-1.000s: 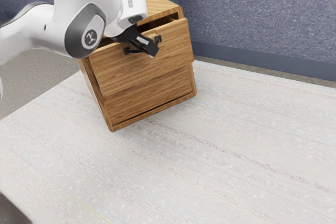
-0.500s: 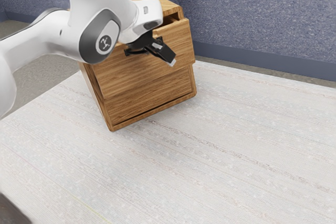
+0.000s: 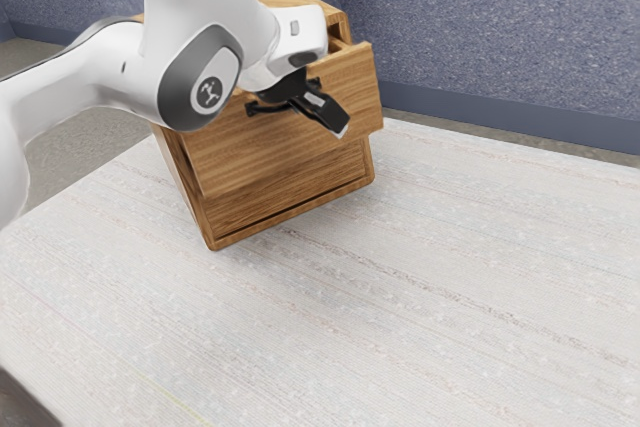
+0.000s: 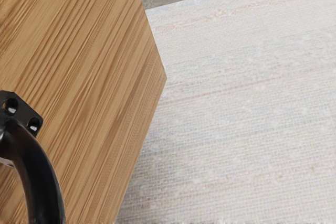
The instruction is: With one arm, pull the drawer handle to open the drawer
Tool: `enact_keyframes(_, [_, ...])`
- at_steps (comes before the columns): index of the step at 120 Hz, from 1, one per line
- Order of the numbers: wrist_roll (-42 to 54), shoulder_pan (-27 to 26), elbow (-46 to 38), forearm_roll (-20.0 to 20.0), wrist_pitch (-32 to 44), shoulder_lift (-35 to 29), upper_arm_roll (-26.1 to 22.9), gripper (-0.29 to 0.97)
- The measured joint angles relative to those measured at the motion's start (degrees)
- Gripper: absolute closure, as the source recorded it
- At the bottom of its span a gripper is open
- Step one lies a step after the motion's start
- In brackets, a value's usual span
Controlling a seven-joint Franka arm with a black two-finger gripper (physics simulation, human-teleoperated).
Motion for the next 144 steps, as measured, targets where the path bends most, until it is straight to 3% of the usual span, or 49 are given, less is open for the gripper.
enact_keyframes(13, [0.0, -0.2, -1.9, 0.0, -0.1, -2.4, 0.0, 0.31])
enact_keyframes(22, [0.0, -0.6, -2.9, -0.1, -0.1, -3.7, 0.0, 0.34])
enact_keyframes(44, [-0.2, -2.3, -5.6, -0.1, -0.1, -5.7, 0.2, 0.20])
enact_keyframes(78, [-0.5, -5.1, -8.4, -0.2, -0.1, -8.2, 1.2, 0.11])
enact_keyframes(90, [-0.7, -4.2, -8.2, -0.1, -0.1, -9.2, 1.1, 0.08])
enact_keyframes(101, [-0.6, -2.8, -8.0, -0.2, -0.1, -10.1, 1.2, 0.15])
enact_keyframes(114, [-0.7, -0.4, -6.4, 0.2, -0.9, -14.6, 0.4, 0.10])
enact_keyframes(132, [-3.6, -0.9, 12.6, 2.0, -17.3, -17.3, -9.3, 0.06])
enact_keyframes(144, [-10.6, -2.5, 9.3, 1.5, -26.0, -18.9, -19.7, 0.05])
